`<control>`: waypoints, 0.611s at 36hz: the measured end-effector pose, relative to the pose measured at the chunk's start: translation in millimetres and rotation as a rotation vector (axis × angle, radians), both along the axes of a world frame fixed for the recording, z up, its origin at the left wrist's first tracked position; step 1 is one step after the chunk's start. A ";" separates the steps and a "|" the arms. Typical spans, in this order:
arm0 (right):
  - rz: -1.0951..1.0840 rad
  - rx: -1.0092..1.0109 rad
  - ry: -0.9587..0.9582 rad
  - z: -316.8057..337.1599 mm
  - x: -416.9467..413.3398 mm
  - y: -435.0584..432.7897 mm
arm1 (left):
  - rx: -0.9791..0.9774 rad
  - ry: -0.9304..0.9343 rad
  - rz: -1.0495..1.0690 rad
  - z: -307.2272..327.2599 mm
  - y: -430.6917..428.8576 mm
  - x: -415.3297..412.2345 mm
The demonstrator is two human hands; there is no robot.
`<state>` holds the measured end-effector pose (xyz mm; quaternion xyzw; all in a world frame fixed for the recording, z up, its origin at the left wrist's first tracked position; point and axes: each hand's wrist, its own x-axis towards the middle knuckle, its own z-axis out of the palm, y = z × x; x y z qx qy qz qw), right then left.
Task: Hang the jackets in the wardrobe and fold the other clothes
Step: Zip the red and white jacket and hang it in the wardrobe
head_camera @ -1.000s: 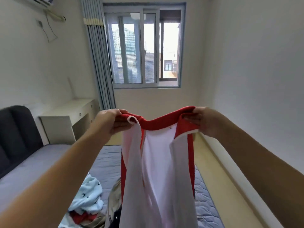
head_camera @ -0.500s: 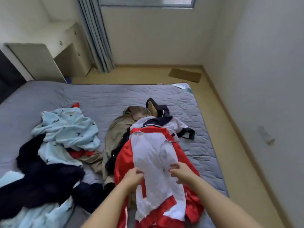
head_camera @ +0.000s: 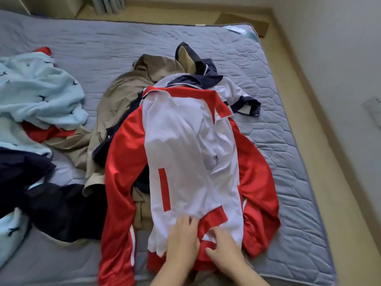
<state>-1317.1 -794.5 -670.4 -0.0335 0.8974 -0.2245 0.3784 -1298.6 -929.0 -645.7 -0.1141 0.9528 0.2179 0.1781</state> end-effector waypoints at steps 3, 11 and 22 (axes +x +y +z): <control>0.366 0.241 0.115 -10.4 3.5 -4.3 | -0.166 0.026 -0.152 -14.5 8.3 -13.3; 0.496 0.239 0.309 -25.3 2.2 2.5 | -0.286 -0.020 -0.302 -36.9 -13.0 -16.9; 0.522 0.210 0.391 -5.7 10.2 0.3 | -0.294 -0.206 -0.352 -23.6 -21.8 0.7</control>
